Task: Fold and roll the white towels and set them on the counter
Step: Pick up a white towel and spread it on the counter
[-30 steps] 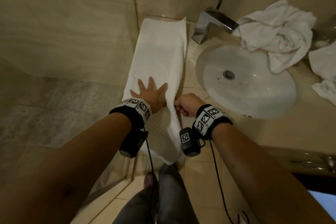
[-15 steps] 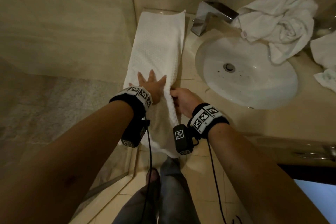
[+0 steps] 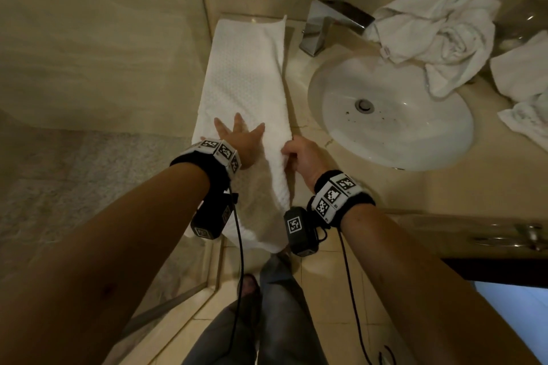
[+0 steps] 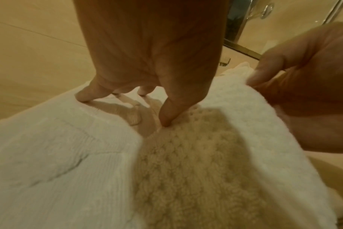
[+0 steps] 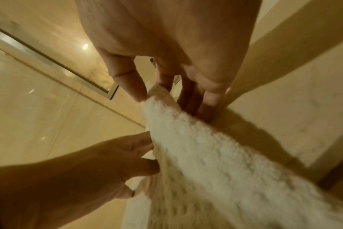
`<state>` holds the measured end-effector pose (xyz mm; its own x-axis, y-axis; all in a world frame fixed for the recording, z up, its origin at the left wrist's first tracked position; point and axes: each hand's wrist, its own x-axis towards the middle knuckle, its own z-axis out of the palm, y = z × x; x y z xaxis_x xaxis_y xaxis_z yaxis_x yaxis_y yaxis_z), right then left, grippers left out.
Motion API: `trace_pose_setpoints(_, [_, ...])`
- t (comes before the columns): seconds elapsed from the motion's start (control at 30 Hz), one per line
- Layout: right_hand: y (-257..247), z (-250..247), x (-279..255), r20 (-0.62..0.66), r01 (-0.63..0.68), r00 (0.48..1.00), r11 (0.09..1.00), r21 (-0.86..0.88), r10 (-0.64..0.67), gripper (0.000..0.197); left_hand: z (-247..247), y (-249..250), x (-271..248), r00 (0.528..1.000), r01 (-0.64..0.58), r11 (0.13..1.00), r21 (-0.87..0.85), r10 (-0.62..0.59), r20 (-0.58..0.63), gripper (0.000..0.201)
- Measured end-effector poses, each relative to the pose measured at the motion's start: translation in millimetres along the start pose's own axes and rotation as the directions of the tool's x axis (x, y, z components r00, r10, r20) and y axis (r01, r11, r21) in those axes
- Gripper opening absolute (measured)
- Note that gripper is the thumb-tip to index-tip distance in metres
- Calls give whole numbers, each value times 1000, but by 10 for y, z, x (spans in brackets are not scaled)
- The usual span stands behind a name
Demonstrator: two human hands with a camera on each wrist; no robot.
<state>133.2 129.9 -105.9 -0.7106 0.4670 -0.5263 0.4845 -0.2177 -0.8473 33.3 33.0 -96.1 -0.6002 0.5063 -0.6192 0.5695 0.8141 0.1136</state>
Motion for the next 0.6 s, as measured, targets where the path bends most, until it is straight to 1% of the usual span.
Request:
trace_pose_setpoints(0.07, [14,-53,-37,-29,-70,997,986,148,75,7,-26,21,-18,1000,-2,1000,19,2,15,56])
trace_pose_setpoints(0.1, [39,-78,-55,-22,-99,994,976,193,105,5,-11,6,19,1000,-11,1000,26,10,19,55])
trace_pose_setpoints(0.13, [81,-105,-76,-3,-130,991,972,196,133,6,10,-10,53,1000,-11,1000,25,11,21,55])
trace_pose_setpoints(0.17, [143,-135,-79,11,-157,988,974,162,157,8,63,-42,143,1000,-1,1000,5,1,24,55])
trace_pose_setpoints(0.23, [236,-210,-103,27,-231,973,972,50,229,22,137,-85,241,998,47,996,-78,-43,55,55])
trace_pose_setpoints(0.27, [243,-240,-132,30,-256,966,967,-5,256,22,154,-91,255,996,58,993,-99,-51,76,55])
trace_pose_setpoints(0.3, [255,-268,-126,12,-285,958,957,-60,286,19,165,-92,260,997,61,994,-94,-55,57,58])
trace_pose_setpoints(0.37, [258,-316,-139,-3,-322,945,934,-158,326,22,161,-72,226,998,47,998,-35,-48,-36,66])
trace_pose_setpoints(0.4, [268,-327,-128,7,-371,926,912,-176,378,17,142,-63,193,997,41,999,-21,-43,-71,68])
trace_pose_setpoints(0.47, [288,-385,-94,64,-466,866,846,-257,496,51,128,-63,183,996,38,999,4,-37,-82,68])
trace_pose_setpoints(0.5, [255,-426,-101,99,-499,834,818,-288,543,54,144,-77,215,997,31,999,9,-30,-69,67])
trace_pose_setpoints(0.57, [108,-470,-185,154,-556,761,755,-347,630,30,168,-101,274,999,-3,1000,24,4,-37,64])
trace_pose_setpoints(0.6, [85,-525,-181,178,-572,731,734,-367,659,25,170,-107,298,1000,-15,1000,22,16,-22,64])
